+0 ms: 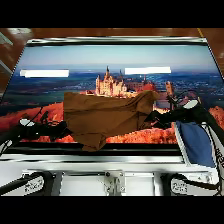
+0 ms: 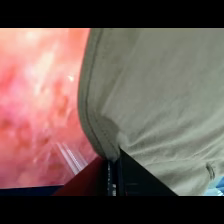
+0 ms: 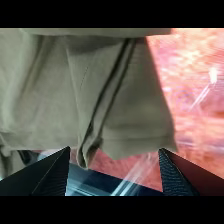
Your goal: Fold the shirts.
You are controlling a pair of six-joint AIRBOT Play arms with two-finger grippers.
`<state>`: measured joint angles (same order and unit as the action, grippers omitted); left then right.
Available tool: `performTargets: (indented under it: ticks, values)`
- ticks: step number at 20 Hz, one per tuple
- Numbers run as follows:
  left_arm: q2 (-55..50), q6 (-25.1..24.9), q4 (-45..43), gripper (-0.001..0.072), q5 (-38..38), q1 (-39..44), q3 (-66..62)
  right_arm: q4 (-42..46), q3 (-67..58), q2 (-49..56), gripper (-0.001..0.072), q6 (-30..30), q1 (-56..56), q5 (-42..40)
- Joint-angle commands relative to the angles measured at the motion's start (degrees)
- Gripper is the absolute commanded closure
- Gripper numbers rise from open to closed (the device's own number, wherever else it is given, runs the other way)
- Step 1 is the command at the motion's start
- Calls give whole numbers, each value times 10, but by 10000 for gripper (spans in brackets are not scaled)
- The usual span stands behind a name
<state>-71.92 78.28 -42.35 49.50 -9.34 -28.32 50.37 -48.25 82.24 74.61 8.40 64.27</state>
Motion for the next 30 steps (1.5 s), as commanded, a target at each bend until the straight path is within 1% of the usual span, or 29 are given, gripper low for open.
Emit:
performTargets:
  ticks: [1, 3, 4, 5, 6, 7, 8, 9, 10, 12, 14, 16, 18, 21, 23, 25, 27, 30]
  values:
    - [4, -14, 4, 665, 8, 1, -1, -5, 2, 26, 35, 17, -34, -39]
    - [4, -23, 8, 665, 9, 1, -3, -6, 2, 27, 39, 40, -37, -55]
    - [4, -22, 9, 665, 8, 1, -4, -6, 2, 27, 73, 47, -39, -60]
    - [4, -25, 9, 666, 8, 1, -5, -5, 2, 27, 212, 49, -43, -63]
    - [4, -27, 9, 665, 8, 1, -8, -6, 2, 27, 293, 50, -47, -65]
    - [4, -27, 9, 665, 8, 1, -10, -6, 2, 27, 319, 50, -50, -66]
    - [5, -27, 9, 665, 8, 1, -12, -6, 2, 27, 423, 50, -55, -65]
    - [5, -28, 9, 666, 9, 1, -16, -6, 2, 27, 598, 50, -55, -65]
    - [8, -38, 9, 666, 11, 1, -20, -8, 2, 27, 642, 49, -55, -64]
    - [27, -43, 5, 667, 15, 0, -35, -16, -7, 23, 642, 28, -50, -49]
    - [72, -43, -6, 667, 15, 0, -63, -21, -29, 1, 642, -12, -45, -20]
    - [136, -47, -20, 667, 19, -1, -112, -21, -70, -44, 642, -42, -38, 7]
    - [205, -58, -23, 667, 39, -11, -183, -21, -130, -110, 642, -57, -30, 26]
    - [303, -58, -23, 667, 51, -50, -321, -20, -239, -220, 642, -57, 2, 13]
    - [353, -58, -23, 667, 50, -87, -422, -19, -307, -288, 642, -56, 32, -16]
    - [384, -57, -23, 667, 50, -132, -518, -19, -357, -343, 643, -42, 64, -53]
    - [402, -34, -44, 667, 50, -178, -598, -18, -399, -381, 643, -24, 94, -60]
    - [421, 7, -77, 667, 66, -222, -657, -16, -437, -418, 643, 4, 127, -39]
